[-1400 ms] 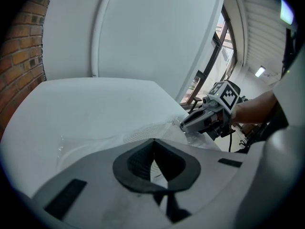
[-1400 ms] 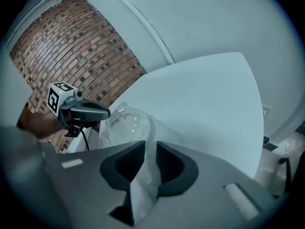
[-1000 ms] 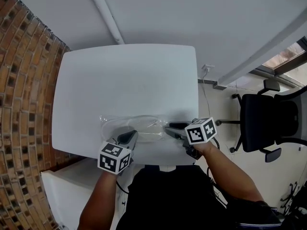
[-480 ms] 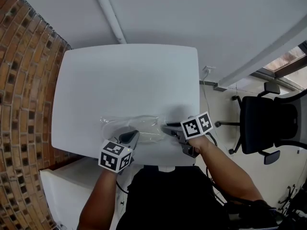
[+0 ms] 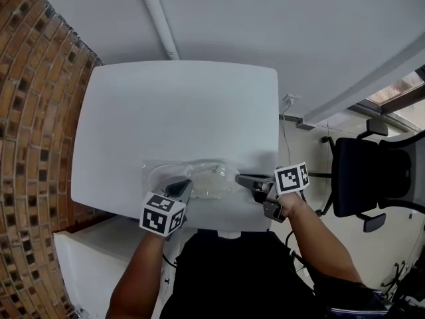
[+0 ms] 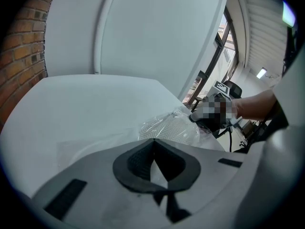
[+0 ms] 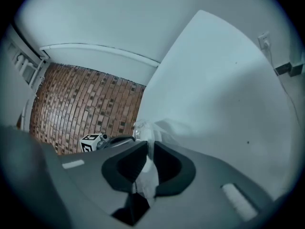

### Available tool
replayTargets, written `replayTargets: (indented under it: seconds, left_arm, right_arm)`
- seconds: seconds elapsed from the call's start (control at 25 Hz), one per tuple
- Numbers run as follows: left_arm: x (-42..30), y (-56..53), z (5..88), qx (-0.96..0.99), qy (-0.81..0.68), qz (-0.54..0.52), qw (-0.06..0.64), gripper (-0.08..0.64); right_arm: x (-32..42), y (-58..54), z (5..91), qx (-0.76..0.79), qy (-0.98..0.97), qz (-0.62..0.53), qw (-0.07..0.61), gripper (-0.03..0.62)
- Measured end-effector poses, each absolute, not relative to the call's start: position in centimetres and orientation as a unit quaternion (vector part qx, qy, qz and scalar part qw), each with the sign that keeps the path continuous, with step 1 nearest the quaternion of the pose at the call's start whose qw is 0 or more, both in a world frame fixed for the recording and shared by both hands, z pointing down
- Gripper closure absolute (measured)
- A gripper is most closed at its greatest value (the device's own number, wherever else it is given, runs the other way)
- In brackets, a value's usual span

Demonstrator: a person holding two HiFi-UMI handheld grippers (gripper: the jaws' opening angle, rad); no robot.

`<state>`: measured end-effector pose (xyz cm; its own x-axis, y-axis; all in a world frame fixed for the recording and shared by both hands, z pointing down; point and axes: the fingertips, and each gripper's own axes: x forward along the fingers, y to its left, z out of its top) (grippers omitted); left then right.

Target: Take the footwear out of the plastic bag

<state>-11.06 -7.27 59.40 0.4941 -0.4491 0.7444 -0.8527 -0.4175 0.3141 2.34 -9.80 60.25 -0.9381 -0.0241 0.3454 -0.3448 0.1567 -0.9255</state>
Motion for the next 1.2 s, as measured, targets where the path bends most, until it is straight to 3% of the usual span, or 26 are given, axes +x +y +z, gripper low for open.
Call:
replayTargets:
  seconds: [1.2]
  left_arm:
    - [-11.0,-9.2,60.2,0.78,-0.424,0.322,0.328,0.552]
  right_arm:
    - [9.8,-12.8,54.7,0.157,-0.771,0.616,0.036,0.56]
